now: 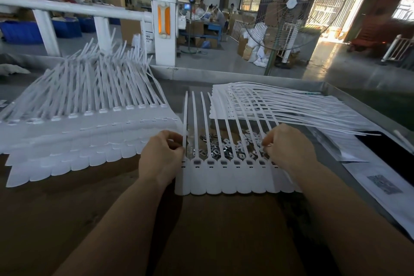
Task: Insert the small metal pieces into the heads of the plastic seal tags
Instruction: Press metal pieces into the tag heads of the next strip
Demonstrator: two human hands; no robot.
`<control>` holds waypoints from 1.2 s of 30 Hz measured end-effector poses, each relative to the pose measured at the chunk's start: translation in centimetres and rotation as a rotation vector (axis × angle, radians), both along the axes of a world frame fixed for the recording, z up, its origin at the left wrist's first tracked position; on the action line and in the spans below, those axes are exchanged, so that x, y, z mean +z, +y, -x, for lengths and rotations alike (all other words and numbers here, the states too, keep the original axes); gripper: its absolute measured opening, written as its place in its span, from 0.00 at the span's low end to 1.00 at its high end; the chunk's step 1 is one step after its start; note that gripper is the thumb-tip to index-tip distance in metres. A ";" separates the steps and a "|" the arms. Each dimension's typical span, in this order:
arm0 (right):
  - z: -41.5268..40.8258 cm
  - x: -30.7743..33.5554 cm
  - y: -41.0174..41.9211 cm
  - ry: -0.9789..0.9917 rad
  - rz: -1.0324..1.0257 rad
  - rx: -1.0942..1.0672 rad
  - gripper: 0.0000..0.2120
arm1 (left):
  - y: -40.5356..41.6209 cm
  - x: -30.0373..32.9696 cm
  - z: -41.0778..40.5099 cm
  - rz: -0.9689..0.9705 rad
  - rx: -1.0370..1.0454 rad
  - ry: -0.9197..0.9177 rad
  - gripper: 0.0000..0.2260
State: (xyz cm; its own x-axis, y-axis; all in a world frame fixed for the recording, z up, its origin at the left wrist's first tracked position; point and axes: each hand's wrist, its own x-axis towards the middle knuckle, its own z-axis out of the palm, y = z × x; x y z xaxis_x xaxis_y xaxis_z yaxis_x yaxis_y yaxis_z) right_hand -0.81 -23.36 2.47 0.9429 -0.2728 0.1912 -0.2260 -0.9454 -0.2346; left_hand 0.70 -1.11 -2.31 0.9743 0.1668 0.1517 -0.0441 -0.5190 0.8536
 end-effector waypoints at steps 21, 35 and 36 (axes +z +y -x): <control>-1.0 -1.6 -0.1 0.042 0.070 0.084 0.16 | -0.1 0.1 -0.1 -0.029 0.015 -0.009 0.08; -1.3 -2.6 -0.5 -0.124 -0.079 0.082 0.11 | -0.2 0.0 -0.2 -0.041 0.003 -0.013 0.09; -1.3 -2.6 -0.5 -0.119 -0.069 0.088 0.11 | -0.2 0.0 -0.2 -0.040 0.001 -0.012 0.09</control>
State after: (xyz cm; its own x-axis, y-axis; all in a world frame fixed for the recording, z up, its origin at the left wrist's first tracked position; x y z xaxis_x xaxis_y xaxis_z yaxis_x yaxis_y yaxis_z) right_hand 0.51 -23.85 -0.16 0.9357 -0.2065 0.2862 -0.1098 -0.9410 -0.3202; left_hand 0.86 -1.26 -2.33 0.9721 0.1617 0.1702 -0.0537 -0.5527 0.8316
